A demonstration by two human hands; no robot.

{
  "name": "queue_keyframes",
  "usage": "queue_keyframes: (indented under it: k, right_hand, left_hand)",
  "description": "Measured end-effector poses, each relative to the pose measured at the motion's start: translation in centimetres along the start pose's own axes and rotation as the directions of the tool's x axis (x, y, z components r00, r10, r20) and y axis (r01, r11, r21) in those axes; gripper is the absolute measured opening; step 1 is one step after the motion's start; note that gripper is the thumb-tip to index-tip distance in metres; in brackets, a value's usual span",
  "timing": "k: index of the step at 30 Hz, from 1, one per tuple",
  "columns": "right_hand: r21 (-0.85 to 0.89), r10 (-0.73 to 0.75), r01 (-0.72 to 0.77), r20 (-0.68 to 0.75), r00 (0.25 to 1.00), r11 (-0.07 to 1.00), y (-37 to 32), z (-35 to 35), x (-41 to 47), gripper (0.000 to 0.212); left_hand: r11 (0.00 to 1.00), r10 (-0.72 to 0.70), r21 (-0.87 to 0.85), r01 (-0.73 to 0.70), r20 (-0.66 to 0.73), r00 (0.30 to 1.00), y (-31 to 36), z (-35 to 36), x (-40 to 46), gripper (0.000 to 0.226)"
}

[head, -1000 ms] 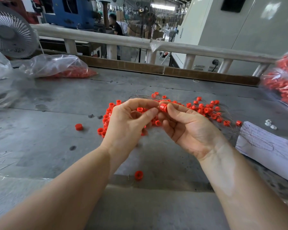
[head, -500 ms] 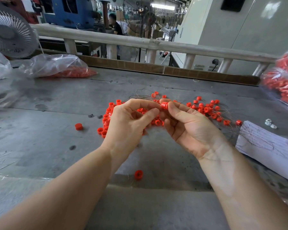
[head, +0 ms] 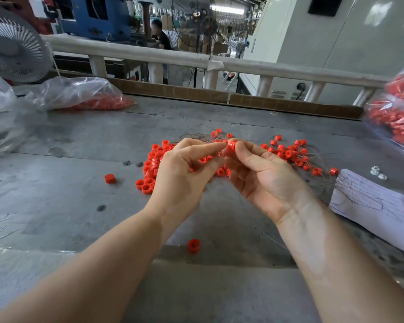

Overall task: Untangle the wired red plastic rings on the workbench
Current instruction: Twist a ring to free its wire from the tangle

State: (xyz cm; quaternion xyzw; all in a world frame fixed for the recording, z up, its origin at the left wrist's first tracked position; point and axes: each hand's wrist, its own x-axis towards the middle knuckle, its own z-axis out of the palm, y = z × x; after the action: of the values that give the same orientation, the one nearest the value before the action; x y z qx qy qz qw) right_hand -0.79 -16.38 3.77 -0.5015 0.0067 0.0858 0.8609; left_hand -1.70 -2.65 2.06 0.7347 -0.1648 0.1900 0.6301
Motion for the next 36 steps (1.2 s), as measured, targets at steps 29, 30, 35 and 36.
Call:
queue_keyframes:
  k: [29,30,35,36]
  right_hand:
    - [-0.098,-0.019,0.020,0.014,1.000,0.995,0.5,0.4,-0.2,0.012]
    - [-0.116,-0.021,0.023,0.020,1.000,0.993,0.5,0.4,-0.2,0.012]
    - [-0.208,-0.053,0.057,0.022,0.998,0.976,0.6,0.5,-0.5,0.012]
    - [-0.233,-0.067,0.071,0.023,0.997,0.970,0.6,0.5,-0.5,0.011]
  left_hand:
    - [0.999,-0.041,-0.005,0.040,-0.016,0.999,0.0,0.1,0.0,0.030]
    - [0.998,-0.049,-0.025,0.049,-0.003,0.999,0.1,0.1,0.0,0.031]
    - [0.993,-0.102,-0.064,0.102,0.003,0.995,0.5,0.0,-0.1,0.028]
    - [0.989,-0.121,-0.087,0.121,0.006,0.993,0.5,0.0,-0.1,0.027]
